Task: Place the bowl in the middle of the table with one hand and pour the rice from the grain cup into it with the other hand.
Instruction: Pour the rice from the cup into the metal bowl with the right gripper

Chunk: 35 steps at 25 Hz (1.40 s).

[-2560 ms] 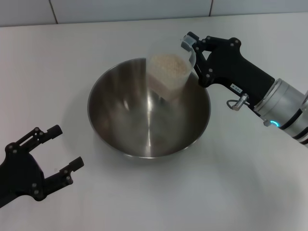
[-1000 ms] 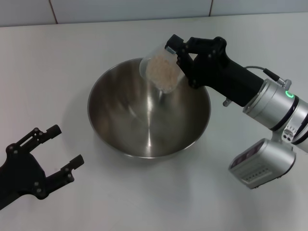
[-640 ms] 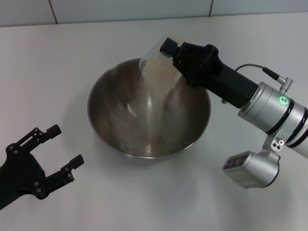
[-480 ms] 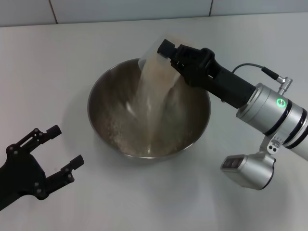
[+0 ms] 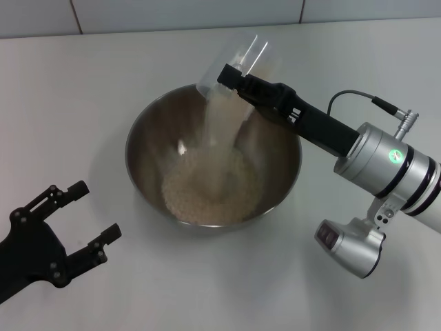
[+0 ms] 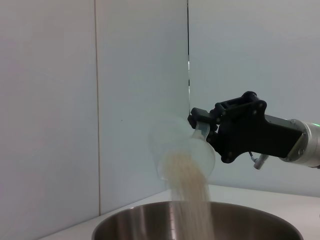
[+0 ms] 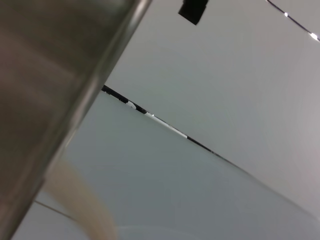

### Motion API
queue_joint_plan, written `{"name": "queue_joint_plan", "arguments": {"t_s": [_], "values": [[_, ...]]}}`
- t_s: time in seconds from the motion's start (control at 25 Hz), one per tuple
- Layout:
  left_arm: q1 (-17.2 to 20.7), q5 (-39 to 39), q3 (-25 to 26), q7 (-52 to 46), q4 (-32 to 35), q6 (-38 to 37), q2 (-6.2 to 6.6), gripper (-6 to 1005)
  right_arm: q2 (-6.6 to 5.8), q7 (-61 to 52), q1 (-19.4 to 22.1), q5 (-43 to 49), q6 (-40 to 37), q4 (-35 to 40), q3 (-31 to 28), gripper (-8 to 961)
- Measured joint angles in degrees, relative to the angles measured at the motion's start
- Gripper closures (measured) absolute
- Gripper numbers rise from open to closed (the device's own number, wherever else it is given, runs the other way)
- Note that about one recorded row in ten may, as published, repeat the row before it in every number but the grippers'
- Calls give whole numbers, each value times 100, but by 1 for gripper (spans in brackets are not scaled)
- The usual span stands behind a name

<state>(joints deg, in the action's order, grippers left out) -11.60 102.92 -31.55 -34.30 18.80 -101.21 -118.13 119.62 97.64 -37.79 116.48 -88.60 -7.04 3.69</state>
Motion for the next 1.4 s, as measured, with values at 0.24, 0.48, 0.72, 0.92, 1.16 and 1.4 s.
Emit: {"name": "queue_joint_plan", "arguments": {"t_s": [0.24, 0.48, 0.72, 0.92, 1.16, 1.4], "values": [[0, 18, 0, 7, 1, 0, 0, 193, 0, 281, -21, 24, -18, 0, 0, 930], [0, 18, 0, 10, 1, -3, 0, 193, 0, 397, -20, 32, -42, 0, 0, 930], [0, 18, 0, 10, 1, -2, 0, 193, 0, 401, -10, 33, -44, 0, 0, 930], [0, 17, 0, 11, 1, -2, 0, 193, -1, 368, 15, 32, -34, -108, 0, 929], [-1, 19, 0, 12, 1, -5, 0, 193, -7, -132, 53, 25, -48, -248, -37, 929], [17, 21, 0, 19, 1, -41, 0, 193, -17, -1926, 153, -13, -52, -337, -167, 929]]}}
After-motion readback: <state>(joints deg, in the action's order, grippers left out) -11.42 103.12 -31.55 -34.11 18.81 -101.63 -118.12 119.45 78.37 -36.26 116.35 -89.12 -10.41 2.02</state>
